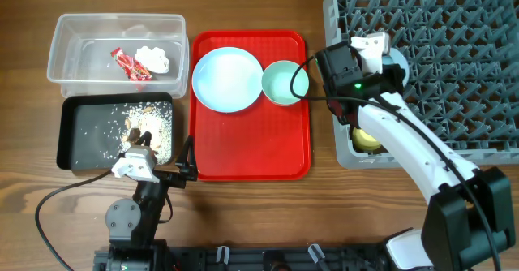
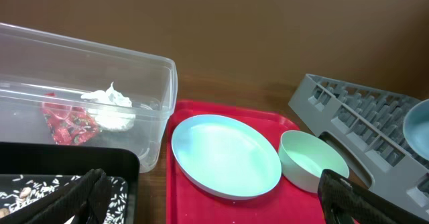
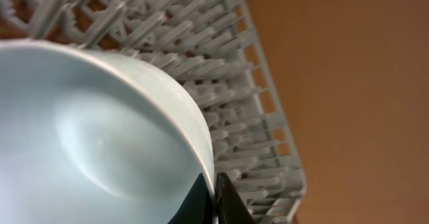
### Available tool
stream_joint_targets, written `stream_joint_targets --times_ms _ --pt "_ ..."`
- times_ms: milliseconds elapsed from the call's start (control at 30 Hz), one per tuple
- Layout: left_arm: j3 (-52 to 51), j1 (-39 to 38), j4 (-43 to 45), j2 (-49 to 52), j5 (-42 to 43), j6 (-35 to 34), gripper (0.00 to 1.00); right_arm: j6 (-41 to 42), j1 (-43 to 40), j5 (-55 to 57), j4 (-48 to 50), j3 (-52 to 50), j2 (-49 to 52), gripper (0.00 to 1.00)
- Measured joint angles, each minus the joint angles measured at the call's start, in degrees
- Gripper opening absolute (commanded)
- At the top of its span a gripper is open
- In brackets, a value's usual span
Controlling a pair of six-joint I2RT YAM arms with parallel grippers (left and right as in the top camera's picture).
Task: Sort waste into correct bins and load items into the dishwasher rack
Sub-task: 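Grasp the blue bowl rim and carry it into the rack, then release the blue bowl and reach right gripper to the green bowl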
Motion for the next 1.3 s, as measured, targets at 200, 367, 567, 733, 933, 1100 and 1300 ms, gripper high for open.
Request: stream_joint_targets --times_ms 200,367,567,733,933,1100,1300 --pt "0.0 0.0 0.0 0.0 0.0 0.0 1.0 -7.8 -2.5 2.8 6.9 0.0 0.5 0.04" --pt "0.0 0.0 0.0 0.0 0.0 0.0 1.0 -11.3 -4.1 3.1 8.6 0.0 0.7 0.05" --pt "0.0 0.0 0.0 0.0 0.0 0.0 1.0 -14.0 -4.1 1.9 8.7 0.0 2.6 0.04" --pt "0.0 0.0 0.0 0.0 0.0 0.0 1.0 -14.3 -2.0 3.0 7.1 0.0 3.3 0.13" --pt "0.0 0.0 0.0 0.0 0.0 0.0 1.0 -13.6 4.4 2.4 1.1 0.0 4.0 0.33" --pt "0.0 0.0 0.0 0.0 0.0 0.0 1.0 -7.8 8.3 0.9 -6.1 0.0 4.0 0.46" --pt "0.0 0.0 0.0 0.0 0.0 0.0 1.0 -2.8 13.0 -6.5 -10.1 0.0 2.4 0.44"
